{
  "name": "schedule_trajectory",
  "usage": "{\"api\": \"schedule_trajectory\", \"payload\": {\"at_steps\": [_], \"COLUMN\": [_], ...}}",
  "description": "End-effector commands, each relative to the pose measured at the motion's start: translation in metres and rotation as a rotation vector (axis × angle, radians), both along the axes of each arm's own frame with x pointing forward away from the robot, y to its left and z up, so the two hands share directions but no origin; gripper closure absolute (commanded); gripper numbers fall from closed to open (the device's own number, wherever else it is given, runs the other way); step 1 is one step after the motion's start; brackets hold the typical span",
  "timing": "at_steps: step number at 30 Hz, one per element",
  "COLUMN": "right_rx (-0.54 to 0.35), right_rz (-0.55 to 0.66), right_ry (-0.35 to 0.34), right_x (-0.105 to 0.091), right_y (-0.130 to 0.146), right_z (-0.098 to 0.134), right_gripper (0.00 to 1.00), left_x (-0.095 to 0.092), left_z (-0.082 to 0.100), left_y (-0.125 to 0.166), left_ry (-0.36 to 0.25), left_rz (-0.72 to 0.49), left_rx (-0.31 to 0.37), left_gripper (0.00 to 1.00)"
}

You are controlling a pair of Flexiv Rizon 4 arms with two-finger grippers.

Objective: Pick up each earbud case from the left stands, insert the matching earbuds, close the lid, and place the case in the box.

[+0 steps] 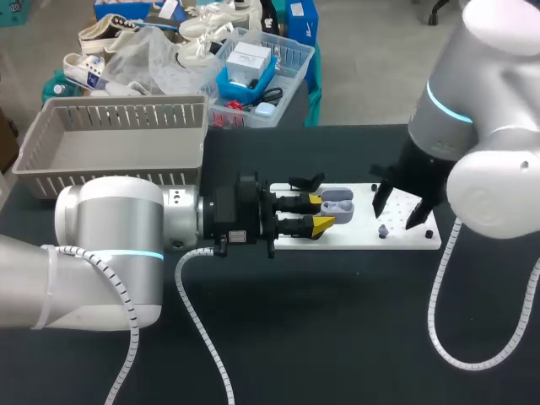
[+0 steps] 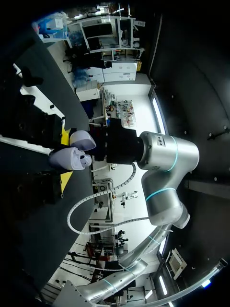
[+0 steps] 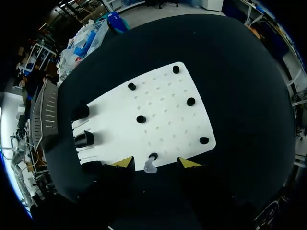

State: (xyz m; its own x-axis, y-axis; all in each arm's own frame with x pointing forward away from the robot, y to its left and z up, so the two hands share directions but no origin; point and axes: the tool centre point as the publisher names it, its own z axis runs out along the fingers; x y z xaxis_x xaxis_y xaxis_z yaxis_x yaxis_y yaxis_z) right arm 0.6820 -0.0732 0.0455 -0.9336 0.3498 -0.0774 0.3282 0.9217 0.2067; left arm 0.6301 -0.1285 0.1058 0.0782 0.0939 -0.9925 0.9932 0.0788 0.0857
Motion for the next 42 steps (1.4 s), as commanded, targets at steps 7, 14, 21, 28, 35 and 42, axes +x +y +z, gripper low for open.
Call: {"api": "schedule_trajectory", "payload": {"at_steps": [7,14,21,28,35,42], "right_rx": [-0.007,-0.002,0.001,0.009,0.015,0.021], "right_rz": [-0.012,-0.045,-0.098,-0.132,-0.135,-0.144], "right_ry": [0.054,0.059,0.070,0.064,0.066,0.062], "right_x": [-0.003,-0.007,-0.010,-0.010,-0.010,-0.009], "right_y": [0.008,0.014,0.015,0.015,0.018,0.019], "right_z": [-0.009,-0.015,-0.018,-0.019,-0.020,-0.020], "right_gripper": [0.42,0.46,0.49,0.51,0.55,0.58], "left_x": [-0.001,-0.001,-0.001,-0.001,-0.001,-0.001], "left_z": [0.000,0.000,0.000,0.000,0.000,0.000], "left_y": [-0.001,-0.001,-0.001,-0.001,-0.001,-0.001], "left_ry": [-0.002,-0.002,-0.002,-0.002,-0.002,-0.002], "left_rz": [0.005,0.005,0.005,0.005,0.005,0.005], "left_rx": [0.000,0.000,0.000,0.000,0.000,0.000], "left_gripper": [1.00,1.00,1.00,1.00,1.00,1.00]}}
